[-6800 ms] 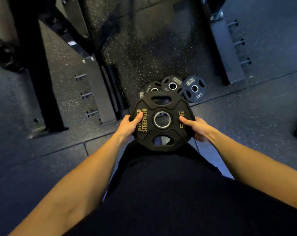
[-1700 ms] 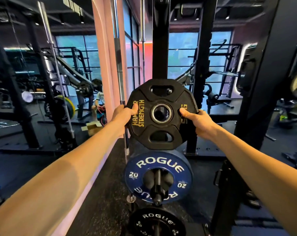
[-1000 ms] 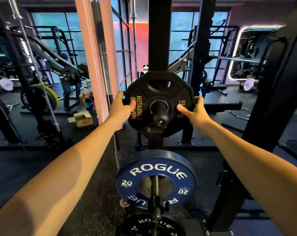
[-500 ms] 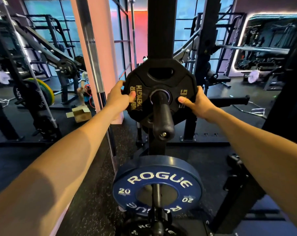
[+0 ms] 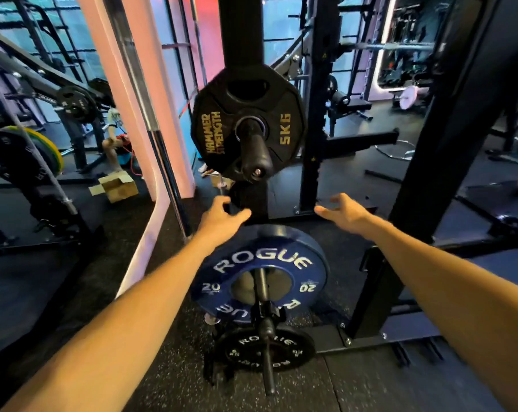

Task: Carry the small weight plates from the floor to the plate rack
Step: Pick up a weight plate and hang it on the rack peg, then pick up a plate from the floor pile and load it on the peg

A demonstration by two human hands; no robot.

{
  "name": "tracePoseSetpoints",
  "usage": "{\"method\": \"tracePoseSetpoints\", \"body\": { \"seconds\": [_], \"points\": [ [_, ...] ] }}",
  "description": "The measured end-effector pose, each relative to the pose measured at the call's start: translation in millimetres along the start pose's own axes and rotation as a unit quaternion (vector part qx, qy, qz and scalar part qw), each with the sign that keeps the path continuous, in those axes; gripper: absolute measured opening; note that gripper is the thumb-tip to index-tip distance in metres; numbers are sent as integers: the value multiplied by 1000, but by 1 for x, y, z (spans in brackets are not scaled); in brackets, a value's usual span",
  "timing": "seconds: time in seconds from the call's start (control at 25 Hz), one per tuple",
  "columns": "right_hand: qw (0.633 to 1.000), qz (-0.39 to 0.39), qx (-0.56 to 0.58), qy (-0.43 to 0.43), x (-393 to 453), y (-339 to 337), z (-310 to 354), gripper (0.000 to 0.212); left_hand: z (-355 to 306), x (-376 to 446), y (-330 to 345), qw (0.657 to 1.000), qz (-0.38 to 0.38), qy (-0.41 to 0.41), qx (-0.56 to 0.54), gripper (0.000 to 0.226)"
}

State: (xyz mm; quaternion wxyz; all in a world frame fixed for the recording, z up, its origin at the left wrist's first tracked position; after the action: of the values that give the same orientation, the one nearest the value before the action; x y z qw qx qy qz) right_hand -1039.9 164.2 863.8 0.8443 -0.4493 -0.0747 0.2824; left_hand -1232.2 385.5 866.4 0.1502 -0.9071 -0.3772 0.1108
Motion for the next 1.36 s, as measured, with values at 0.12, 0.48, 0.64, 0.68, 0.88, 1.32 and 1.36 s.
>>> {"method": "tracePoseSetpoints", "body": {
  "seconds": [0.12, 0.48, 0.64, 0.68, 0.88, 1.32, 1.36],
  "points": [
    [997, 5, -19, 76, -59, 33, -82, 73, 56, -40, 72, 989, 125, -55, 49, 47],
    [927, 74, 30, 367, -330, 131, -331, 69, 185, -229, 291, 853, 458, -156, 196, 56],
    [871, 106, 83, 472, -449, 164, -404, 68, 210, -315, 354, 784, 531, -157, 280, 58],
    [859, 117, 92, 490, -475, 170, -419, 67, 214, -334, 370, 769, 547, -153, 293, 58],
    [824, 163, 146, 523, -573, 173, -491, 63, 220, -424, 450, 704, 596, -153, 356, 56],
    [800, 90, 223, 550, -547, 26, -702, 44, 146, -446, 699, 694, 605, -147, 362, 43],
    [804, 99, 227, 541, -533, 15, -720, 47, 141, -438, 727, 685, 610, -143, 371, 45]
  ]
}}
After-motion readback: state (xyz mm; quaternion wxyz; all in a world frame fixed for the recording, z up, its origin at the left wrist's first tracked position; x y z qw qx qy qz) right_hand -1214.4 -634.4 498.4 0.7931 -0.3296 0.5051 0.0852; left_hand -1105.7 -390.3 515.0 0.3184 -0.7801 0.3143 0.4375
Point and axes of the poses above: each hand's wrist, its own x-axis towards the middle knuckle, its own y-axis out of the palm, z = x × y, the point moved 4 cm from there along x, towards the middle knuckle, and after that the axes turned 13 degrees about -x, right-handed, at the moved point
